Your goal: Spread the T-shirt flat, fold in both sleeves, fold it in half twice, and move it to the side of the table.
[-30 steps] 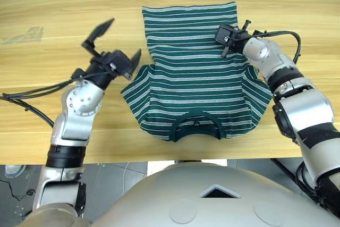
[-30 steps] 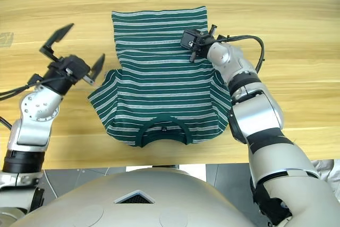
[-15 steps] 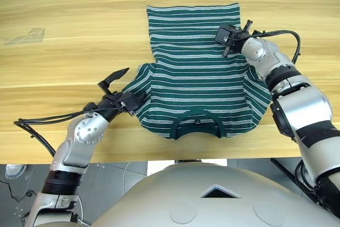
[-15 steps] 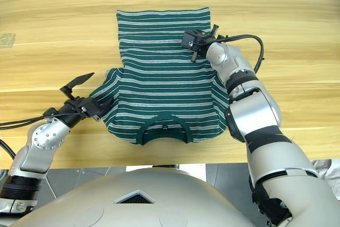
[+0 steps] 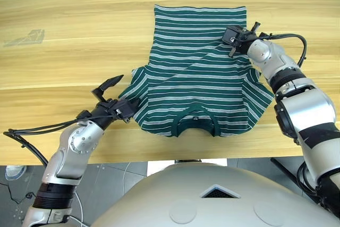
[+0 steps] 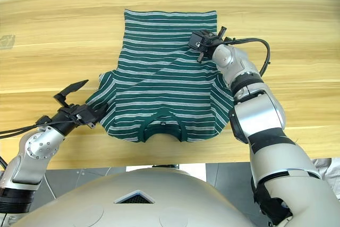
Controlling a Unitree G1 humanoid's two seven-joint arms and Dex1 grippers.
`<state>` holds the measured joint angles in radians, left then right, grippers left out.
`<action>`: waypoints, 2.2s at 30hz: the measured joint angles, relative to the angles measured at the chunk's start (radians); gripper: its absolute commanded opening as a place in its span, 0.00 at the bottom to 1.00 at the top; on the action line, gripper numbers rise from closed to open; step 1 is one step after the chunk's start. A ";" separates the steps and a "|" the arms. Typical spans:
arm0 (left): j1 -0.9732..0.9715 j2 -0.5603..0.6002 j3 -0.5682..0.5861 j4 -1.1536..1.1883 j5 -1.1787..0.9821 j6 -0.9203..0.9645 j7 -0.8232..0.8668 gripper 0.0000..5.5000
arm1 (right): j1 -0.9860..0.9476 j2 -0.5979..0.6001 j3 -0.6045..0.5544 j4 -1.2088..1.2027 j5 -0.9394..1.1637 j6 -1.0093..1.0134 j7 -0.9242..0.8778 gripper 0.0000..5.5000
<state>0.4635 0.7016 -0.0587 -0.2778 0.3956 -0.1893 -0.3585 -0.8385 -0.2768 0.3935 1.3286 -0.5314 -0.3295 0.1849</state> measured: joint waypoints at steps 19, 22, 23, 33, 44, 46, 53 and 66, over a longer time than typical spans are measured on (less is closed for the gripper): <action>-0.075 -0.011 0.011 0.039 0.018 0.023 -0.002 0.87 | -0.005 -0.037 -0.139 -0.108 0.139 -0.226 0.041 0.24; -0.043 -0.011 0.025 0.000 -0.003 0.027 -0.022 0.87 | 0.010 -0.075 -0.175 -0.196 0.195 -0.283 0.090 0.24; -0.036 -0.014 0.041 -0.018 -0.015 0.032 -0.024 0.87 | 0.038 -0.087 -0.192 -0.241 0.221 -0.301 0.117 0.24; -0.061 -0.216 0.284 -0.240 -0.281 0.148 0.094 0.87 | 0.383 -0.146 -0.371 -0.730 0.506 -0.223 0.208 0.24; 0.178 -0.609 0.208 -0.331 -0.890 0.424 0.131 0.87 | 0.464 -0.084 -0.470 -0.986 0.630 -0.204 0.151 0.24; 0.182 -0.642 0.223 -0.324 -0.984 0.483 0.162 0.87 | 0.466 -0.084 -0.474 -1.005 0.630 -0.199 0.145 0.24; 0.095 -0.668 0.278 -0.193 -1.073 0.627 0.270 0.84 | 0.486 -0.084 -0.481 -1.042 0.628 -0.183 0.140 0.24; 0.044 -0.684 0.275 -0.128 -1.055 0.623 0.285 0.45 | 0.521 -0.087 -0.499 -1.046 0.628 -0.174 0.144 0.24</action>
<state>0.5073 0.0176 0.2167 -0.4058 -0.6597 0.4342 -0.0736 -0.3179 -0.3642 -0.1057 0.2822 0.0964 -0.5039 0.3294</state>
